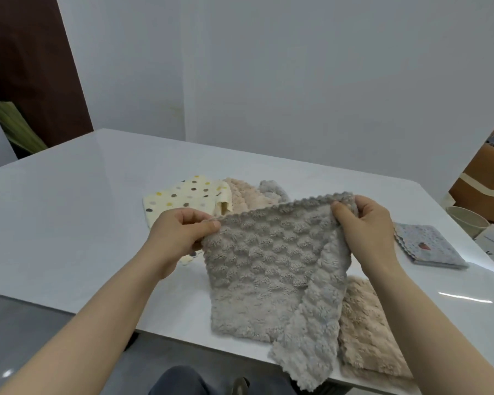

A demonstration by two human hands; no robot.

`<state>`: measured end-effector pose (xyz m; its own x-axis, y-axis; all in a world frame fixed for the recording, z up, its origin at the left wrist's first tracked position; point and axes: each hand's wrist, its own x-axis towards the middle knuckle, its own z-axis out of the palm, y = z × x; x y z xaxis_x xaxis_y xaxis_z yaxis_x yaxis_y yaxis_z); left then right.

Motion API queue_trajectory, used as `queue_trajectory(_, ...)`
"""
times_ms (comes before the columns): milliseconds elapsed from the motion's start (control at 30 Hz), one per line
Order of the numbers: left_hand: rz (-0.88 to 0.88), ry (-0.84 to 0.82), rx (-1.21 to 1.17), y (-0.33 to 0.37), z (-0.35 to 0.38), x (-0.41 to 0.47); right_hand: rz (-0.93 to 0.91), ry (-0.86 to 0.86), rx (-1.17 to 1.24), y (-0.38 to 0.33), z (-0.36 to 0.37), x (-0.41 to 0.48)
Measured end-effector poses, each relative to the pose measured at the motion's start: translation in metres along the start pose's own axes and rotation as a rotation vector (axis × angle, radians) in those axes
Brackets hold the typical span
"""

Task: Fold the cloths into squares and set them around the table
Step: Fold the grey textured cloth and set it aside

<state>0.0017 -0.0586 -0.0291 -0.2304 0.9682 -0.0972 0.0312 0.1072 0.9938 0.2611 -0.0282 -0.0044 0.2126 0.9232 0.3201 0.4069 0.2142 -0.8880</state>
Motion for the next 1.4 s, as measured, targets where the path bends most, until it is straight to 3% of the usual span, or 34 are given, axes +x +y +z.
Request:
queue_trajectory(167,-0.064,0.046,-0.232,-0.011,0.012,-0.010,-0.020,-0.098,-0.131,0.005,-0.002,-0.014)
queue_trajectory(267,-0.127,0.025,-0.461,-0.013,0.020,-0.021,-0.042,-0.123,-0.111,0.005,-0.001,-0.031)
queue_trajectory(367,-0.132,0.105,-0.575,-0.014,0.030,-0.035,-0.050,-0.114,-0.054,0.004,0.006,-0.048)
queue_trajectory(467,-0.090,0.193,-0.557,-0.017,0.033,-0.043,-0.044,-0.144,-0.011,-0.002,0.015,-0.056)
queue_trajectory(633,-0.070,0.155,-0.466,-0.018,0.031,-0.049,-0.042,-0.217,0.037,-0.011,0.026,-0.059)
queue_trajectory(833,-0.127,0.097,-0.658,-0.011,0.033,-0.062,0.033,-0.438,0.210,-0.018,0.039,-0.074)
queue_trajectory(933,-0.079,0.085,-0.669,-0.006,0.033,-0.068,-0.025,-0.457,0.280,-0.023,0.039,-0.075)
queue_trajectory(1100,0.034,0.113,-0.543,-0.002,0.029,-0.073,-0.092,-0.432,0.359,-0.032,0.035,-0.075)
queue_trajectory(1267,0.085,0.146,-0.392,-0.004,0.025,-0.074,-0.048,-0.625,0.360,-0.030,0.026,-0.072)
queue_trajectory(1400,0.066,0.134,-0.417,-0.003,0.025,-0.074,-0.063,-0.622,0.312,-0.028,0.027,-0.068)
